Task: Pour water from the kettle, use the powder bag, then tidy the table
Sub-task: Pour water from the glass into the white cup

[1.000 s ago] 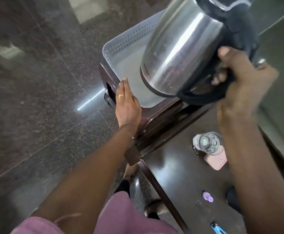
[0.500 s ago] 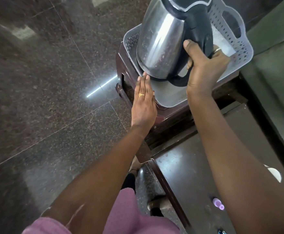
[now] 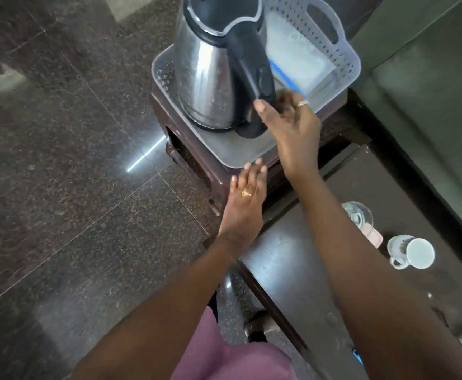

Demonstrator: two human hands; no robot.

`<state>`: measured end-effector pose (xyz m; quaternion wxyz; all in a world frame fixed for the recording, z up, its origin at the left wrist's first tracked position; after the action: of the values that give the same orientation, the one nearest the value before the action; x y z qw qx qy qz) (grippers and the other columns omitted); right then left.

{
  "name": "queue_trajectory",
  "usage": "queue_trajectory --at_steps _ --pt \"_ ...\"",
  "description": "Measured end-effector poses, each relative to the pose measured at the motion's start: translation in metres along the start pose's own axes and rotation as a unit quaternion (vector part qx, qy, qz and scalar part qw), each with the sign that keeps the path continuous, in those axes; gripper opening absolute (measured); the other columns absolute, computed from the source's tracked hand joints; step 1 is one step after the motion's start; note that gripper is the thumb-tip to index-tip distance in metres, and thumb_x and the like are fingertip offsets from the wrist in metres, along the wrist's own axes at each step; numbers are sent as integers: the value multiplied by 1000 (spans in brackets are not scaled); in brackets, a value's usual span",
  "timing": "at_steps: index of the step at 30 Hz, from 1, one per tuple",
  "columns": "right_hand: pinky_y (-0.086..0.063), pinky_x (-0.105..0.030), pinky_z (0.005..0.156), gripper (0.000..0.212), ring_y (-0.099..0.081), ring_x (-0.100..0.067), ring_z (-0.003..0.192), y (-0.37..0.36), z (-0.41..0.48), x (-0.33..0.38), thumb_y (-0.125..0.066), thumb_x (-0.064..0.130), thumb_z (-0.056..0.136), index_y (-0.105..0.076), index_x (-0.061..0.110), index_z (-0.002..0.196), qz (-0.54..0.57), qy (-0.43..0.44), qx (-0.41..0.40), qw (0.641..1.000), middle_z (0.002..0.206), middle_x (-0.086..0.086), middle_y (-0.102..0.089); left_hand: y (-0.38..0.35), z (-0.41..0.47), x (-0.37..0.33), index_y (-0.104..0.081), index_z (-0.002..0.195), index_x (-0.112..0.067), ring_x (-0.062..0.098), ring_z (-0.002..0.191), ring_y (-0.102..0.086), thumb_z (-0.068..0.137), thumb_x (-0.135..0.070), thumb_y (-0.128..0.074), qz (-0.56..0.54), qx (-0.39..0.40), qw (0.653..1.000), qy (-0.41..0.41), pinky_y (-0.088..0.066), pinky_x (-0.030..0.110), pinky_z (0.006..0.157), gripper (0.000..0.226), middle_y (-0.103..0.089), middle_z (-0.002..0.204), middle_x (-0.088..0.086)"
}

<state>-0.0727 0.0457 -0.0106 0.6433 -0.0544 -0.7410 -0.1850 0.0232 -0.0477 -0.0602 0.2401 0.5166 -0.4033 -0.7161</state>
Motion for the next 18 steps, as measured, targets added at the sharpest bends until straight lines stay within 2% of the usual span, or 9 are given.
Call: queue_trajectory --at_steps 3,6,9,11,13,15,18 --pt "-50 -23 78 25 -62 -4 76 69 -27 -35 -72 40 71 -62 24 86 -7 -34 -95 995 77 11 -66 -24 -16 -32 -47 127 6 40 118 -54 64 2 -29 44 65 994 -80 -40 54 94 65 -55 131 21" --pt "-47 -30 89 30 -61 -14 94 139 -57 -74 -72 31 73 -64 18 99 -193 -81 -152 966 96 0 -67 -49 -24 -52 -48 128 4 32 121 -53 66 3 -27 42 117 986 -109 -35 46 100 65 -55 133 16" --pt "-34 -35 101 60 -42 -30 122 180 -78 -120 -74 29 71 -52 17 125 -369 -171 -98 909 128 -12 -51 -78 -24 -64 -40 135 3 27 131 -45 68 3 -20 28 199 975 -97 -25 41 110 70 -47 141 14" --pt "-30 -41 106 85 -32 -36 129 189 -89 -144 -78 37 64 -38 24 137 -434 -217 -40 873 140 -17 -37 -98 -25 -69 -29 142 -1 23 137 -37 70 7 -24 -9 250 965 -82 -10 39 117 72 -38 148 12" --pt "-27 -44 109 104 -27 -39 133 195 -96 -162 -82 45 57 -26 31 143 -473 -248 7 846 145 -19 -29 -117 -22 -72 -29 142 -4 21 136 -37 71 15 -33 -47 276 959 -50 -5 39 118 74 -38 148 11" --pt "-27 -44 109 111 -26 -40 134 193 -98 -175 -84 46 55 -19 35 145 -475 -262 43 839 147 -20 -25 -129 -16 -70 -36 140 -5 23 133 -40 73 17 -36 -67 283 957 -2 -9 39 117 71 -45 143 11" --pt "-37 -46 102 108 -31 -40 128 191 -98 -187 -84 34 57 -20 36 144 -446 -274 64 850 141 -17 -27 -149 -12 -81 -41 136 -8 24 131 -41 76 16 -38 -68 301 951 16 -15 40 114 65 -50 138 9"
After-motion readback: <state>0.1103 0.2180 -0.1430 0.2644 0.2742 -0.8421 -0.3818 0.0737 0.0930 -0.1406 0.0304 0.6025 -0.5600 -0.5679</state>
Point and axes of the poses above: each hand's wrist, its own z-axis towards the middle knuckle, its own y-axis out of the back of the hand, x = y × z, the point moved 10 cm from there along z, towards the middle knuckle
